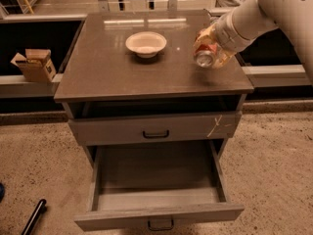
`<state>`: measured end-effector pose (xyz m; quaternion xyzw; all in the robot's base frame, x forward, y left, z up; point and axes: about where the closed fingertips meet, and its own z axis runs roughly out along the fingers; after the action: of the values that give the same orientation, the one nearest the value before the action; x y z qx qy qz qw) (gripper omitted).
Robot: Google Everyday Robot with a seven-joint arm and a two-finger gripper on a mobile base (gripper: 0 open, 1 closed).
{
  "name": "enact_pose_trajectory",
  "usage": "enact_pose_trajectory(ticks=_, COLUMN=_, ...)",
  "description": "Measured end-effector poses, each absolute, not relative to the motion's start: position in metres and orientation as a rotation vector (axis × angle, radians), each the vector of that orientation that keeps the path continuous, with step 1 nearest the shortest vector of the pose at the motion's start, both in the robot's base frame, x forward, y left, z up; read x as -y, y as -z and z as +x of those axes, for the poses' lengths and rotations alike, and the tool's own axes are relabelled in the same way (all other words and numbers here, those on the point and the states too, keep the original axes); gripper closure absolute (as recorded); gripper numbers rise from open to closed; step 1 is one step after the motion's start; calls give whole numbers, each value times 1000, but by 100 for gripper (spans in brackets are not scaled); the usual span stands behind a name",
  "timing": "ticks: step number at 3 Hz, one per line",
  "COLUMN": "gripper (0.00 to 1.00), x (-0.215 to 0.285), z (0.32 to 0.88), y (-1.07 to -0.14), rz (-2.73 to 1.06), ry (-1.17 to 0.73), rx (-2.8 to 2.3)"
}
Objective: Pick coke can from middle drawer and place on counter
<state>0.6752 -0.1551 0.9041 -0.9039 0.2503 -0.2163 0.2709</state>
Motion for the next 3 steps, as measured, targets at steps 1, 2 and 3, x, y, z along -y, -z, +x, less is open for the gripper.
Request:
enact_pose_trajectory(ticks=1, gripper=81, x=145, z=688, y=-878, rz=-2505, ry=542, rx=-667)
enact_pose_trajectory(ticks=2, gripper=58, x=132, z=695, y=-860, rz=-2557, ry=527, rx=-635)
enact_pose_trajectory(ticks=3, gripper=34, x=131, z=695, y=-860, rz=-2557, ry=527, rx=-634)
